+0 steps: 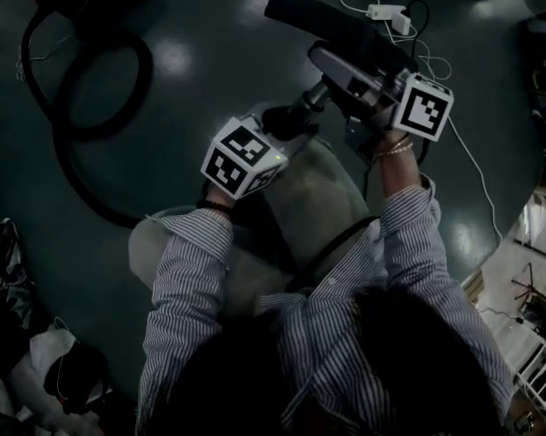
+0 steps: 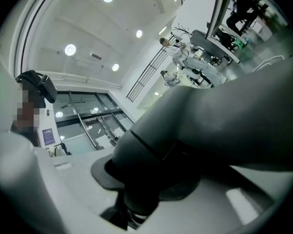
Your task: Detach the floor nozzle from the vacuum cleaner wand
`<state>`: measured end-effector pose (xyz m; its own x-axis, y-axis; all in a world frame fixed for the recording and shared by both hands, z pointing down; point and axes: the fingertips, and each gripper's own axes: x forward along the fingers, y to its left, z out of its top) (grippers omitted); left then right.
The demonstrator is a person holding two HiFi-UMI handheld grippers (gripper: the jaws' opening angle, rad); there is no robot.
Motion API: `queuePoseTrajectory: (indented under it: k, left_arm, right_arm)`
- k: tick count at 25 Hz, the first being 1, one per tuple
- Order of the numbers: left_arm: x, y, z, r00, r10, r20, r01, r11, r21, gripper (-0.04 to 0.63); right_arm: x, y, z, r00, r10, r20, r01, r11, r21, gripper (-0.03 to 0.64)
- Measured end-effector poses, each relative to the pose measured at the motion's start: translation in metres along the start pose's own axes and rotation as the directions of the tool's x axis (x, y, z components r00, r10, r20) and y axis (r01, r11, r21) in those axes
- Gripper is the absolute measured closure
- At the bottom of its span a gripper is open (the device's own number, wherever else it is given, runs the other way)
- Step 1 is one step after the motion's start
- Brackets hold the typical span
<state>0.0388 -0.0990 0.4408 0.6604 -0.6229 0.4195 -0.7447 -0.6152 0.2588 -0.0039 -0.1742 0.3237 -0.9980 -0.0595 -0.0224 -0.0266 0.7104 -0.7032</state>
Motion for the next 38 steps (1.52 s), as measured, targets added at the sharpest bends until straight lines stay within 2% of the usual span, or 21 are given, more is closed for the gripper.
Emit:
queuePoseTrajectory:
  k: [4,7,12,14,16,20,23,25,28,31,36,38]
  left_arm:
    - [-0.006,-0.002,0.008,0.999,-0.029,0.041,0.03,0.999,-0.03,0.428]
    - [-0.012,-0.004,0.011,0.996,-0.048,0.072,0.051,0.998,-0.04,0.426]
    - [-0.013,-0.009,0.017,0.988,-0.113,0.104,0.119,0.992,-0.049,0.425]
    - [-0.015,-0.01,0.018,0.986,-0.12,0.113,0.127,0.991,-0.049,0.425]
    - [-0.016,-0.008,0.019,0.989,-0.087,0.122,0.092,0.995,-0.032,0.425]
    - [-0.018,-0.007,0.019,0.992,0.034,0.118,-0.037,0.999,0.022,0.428]
    - [-0.017,0.001,0.013,0.988,0.146,0.048,-0.149,0.986,0.068,0.437]
    - [-0.019,0.002,0.005,0.99,0.143,-0.001,-0.142,0.987,0.069,0.442]
    - [-0.015,-0.002,0.003,0.997,0.078,-0.007,-0.078,0.996,0.049,0.44]
    - [-0.017,-0.006,0.006,1.0,-0.013,0.022,0.013,1.0,0.018,0.442]
    - [-0.028,-0.019,0.008,0.986,-0.164,0.032,0.164,0.986,-0.01,0.454]
    - [-0.031,-0.025,0.006,0.98,-0.197,0.037,0.197,0.98,-0.014,0.462]
  right_arm:
    - [0.008,0.01,0.002,0.997,0.064,-0.046,-0.065,0.998,-0.014,0.469]
    - [0.013,0.025,0.002,0.987,0.148,-0.062,-0.15,0.988,-0.035,0.469]
    - [0.006,0.043,0.007,0.956,0.294,-0.01,-0.292,0.947,-0.133,0.476]
    - [0.003,0.044,0.007,0.949,0.314,-0.003,-0.311,0.938,-0.155,0.479]
    - [0.006,0.042,0.008,0.958,0.285,-0.011,-0.284,0.949,-0.134,0.48]
    - [0.015,0.04,0.008,0.991,0.121,-0.057,-0.125,0.989,-0.077,0.479]
    - [0.022,0.024,0.009,0.998,-0.024,-0.06,0.023,0.999,-0.022,0.479]
    - [0.024,0.018,0.005,0.997,-0.046,-0.062,0.047,0.999,0.02,0.478]
    - [0.017,0.022,0.001,0.995,0.059,-0.075,-0.057,0.998,0.025,0.474]
    - [0.018,0.039,0.003,0.982,0.166,-0.085,-0.17,0.985,-0.039,0.474]
    - [0.01,0.065,0.002,0.932,0.352,-0.09,-0.362,0.92,-0.148,0.476]
    - [0.006,0.074,-0.001,0.912,0.401,-0.084,-0.41,0.893,-0.183,0.477]
